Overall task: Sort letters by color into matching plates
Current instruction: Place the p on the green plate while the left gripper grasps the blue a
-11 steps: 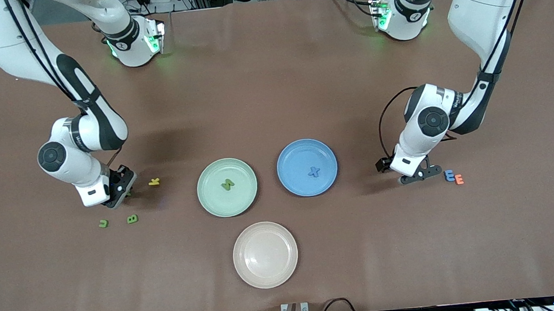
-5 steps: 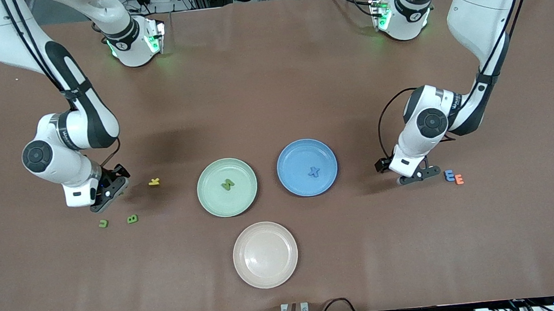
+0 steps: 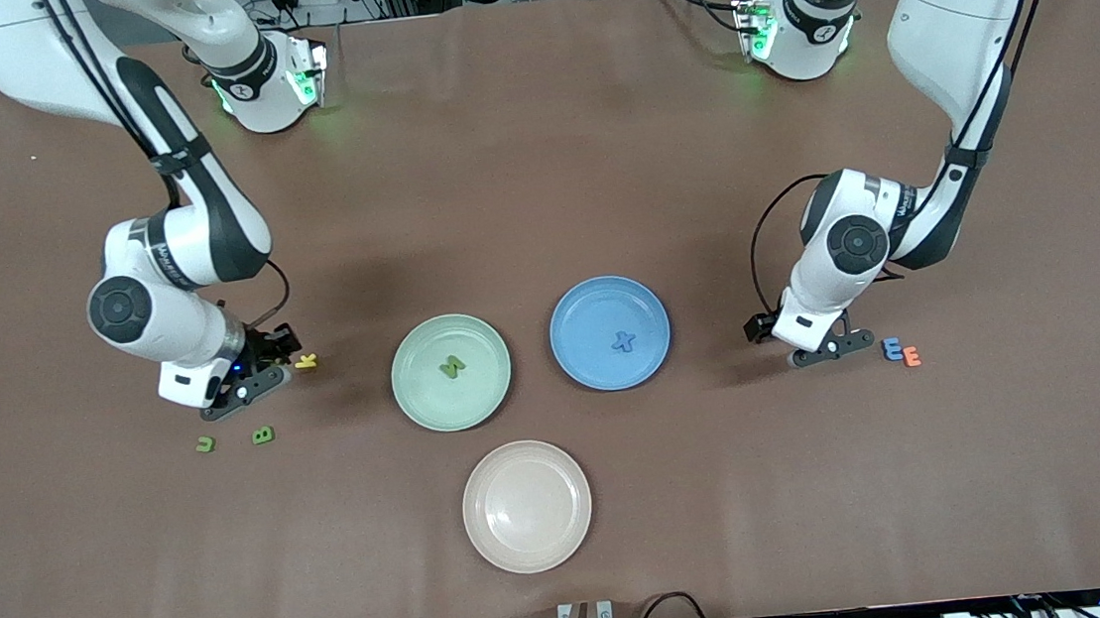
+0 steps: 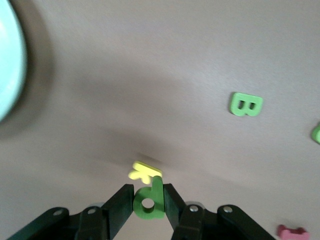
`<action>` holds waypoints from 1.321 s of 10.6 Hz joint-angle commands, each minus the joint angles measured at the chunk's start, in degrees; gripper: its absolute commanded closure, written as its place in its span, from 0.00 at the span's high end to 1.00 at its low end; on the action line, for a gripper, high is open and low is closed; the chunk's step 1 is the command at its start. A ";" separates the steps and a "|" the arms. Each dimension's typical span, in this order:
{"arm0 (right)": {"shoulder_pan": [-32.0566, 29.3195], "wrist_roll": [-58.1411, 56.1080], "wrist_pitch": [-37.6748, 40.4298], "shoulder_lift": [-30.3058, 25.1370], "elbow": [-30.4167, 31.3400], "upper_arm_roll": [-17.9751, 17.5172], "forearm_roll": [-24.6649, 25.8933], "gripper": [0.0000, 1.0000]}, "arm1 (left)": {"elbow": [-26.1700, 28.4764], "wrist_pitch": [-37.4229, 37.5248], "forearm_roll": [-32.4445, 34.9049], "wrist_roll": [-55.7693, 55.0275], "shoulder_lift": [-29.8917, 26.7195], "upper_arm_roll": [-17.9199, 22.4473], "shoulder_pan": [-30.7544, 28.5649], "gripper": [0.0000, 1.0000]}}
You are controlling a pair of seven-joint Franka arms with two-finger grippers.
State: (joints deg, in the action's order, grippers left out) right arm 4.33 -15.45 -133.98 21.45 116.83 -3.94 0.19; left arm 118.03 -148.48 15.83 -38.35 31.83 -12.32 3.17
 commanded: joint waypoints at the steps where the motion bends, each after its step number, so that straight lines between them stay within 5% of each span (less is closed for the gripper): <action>1: 3.82 8.22 1.18 -0.10 -1.51 -0.19 -2.45 0.00 | 0.27 1.61 1.84 -1.55 -0.36 -0.42 -0.10 1.00; 5: 9.98 13.49 1.18 1.74 -5.37 -0.19 -8.10 0.00 | 0.27 2.66 1.84 -1.64 -0.62 -0.51 -0.01 1.00; 6: 11.21 15.95 1.18 2.71 -6.87 -0.19 -8.19 0.00 | 0.36 3.54 1.84 -1.64 -0.89 -0.60 -0.01 0.84; 7: 12.70 17.97 1.18 3.93 -8.45 -0.19 -8.19 0.00 | 0.36 4.15 1.75 -1.90 -1.15 -0.60 -0.10 0.25; 8: 14.19 19.56 1.18 5.51 -10.12 -0.19 -8.36 0.00 | 0.27 4.25 1.75 -3.73 -1.33 -0.68 -0.19 0.00; 14: 20.62 26.68 1.00 12.81 -17.94 -0.10 -8.36 0.00 | -0.61 4.25 1.66 -7.26 -2.11 -0.86 0.25 0.00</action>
State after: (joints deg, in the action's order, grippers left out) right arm 23.19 8.58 -133.71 30.80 103.53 -4.38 -7.21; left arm 117.69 -144.50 15.83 -43.52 30.24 -13.05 3.25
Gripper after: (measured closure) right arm 0.670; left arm 0.621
